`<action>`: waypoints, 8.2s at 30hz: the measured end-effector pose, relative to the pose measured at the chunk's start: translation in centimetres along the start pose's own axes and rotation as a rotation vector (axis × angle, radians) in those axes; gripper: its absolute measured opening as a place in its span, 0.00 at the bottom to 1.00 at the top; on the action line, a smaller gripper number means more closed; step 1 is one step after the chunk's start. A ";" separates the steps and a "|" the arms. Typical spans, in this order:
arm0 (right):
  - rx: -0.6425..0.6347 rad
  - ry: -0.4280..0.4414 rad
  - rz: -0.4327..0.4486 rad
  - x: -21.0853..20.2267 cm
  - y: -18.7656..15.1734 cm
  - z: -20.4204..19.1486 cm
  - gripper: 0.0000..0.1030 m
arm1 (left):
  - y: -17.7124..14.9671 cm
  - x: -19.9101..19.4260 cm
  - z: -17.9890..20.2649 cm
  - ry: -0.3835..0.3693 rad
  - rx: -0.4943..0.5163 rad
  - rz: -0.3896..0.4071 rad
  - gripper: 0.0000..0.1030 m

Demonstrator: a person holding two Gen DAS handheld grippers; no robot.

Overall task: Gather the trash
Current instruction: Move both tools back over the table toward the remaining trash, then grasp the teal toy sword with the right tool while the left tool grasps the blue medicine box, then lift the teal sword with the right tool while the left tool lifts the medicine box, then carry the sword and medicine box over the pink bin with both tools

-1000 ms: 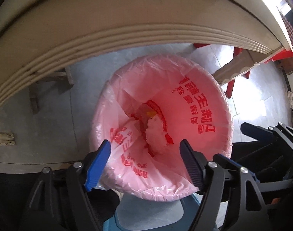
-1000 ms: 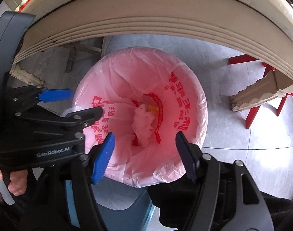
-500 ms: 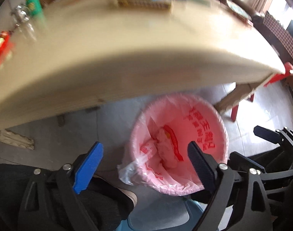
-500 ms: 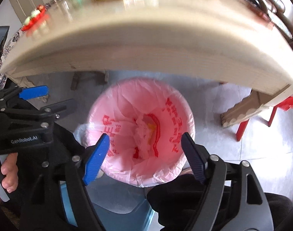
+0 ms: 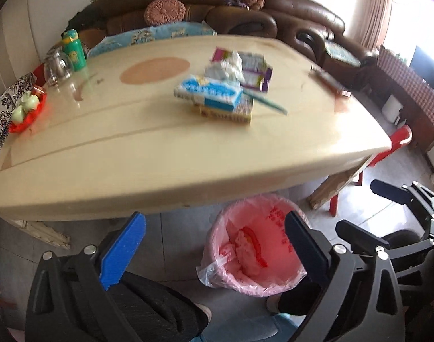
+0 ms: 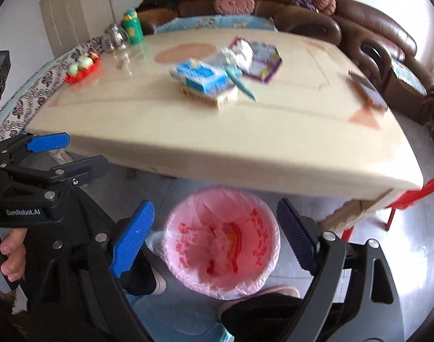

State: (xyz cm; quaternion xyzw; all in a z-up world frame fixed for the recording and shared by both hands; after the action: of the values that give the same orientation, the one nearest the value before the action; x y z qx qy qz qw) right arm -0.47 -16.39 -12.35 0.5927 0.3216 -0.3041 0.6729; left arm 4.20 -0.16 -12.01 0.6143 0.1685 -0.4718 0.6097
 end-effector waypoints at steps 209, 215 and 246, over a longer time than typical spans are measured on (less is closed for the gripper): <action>-0.177 0.004 0.203 5.9 14.9 4.3 0.15 | 20.2 9.7 -6.2 -0.174 -0.377 -0.185 0.61; -0.167 -0.022 0.229 3.1 14.5 4.7 0.15 | 19.2 7.9 -4.5 -0.178 -0.321 -0.187 0.61; -0.170 -0.105 0.080 -7.3 1.0 1.9 0.15 | 0.9 2.8 5.7 -0.208 -0.030 -0.348 0.61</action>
State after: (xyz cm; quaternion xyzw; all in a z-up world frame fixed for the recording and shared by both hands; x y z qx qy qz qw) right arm -3.92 -17.93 -5.79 0.5290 0.2864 -0.2792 0.7485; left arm 4.18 -6.55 -12.54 0.5146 0.2152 -0.6285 0.5421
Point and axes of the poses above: each gripper's, at about its wrist camera, not at the fingertips, and x roughly the way its jaws point, z to its right, y to its top, the point moved 3 cm from there along x, roughly the way its jaws point, and after that the axes turned 11 degrees about -y, right-handed, at the moved point
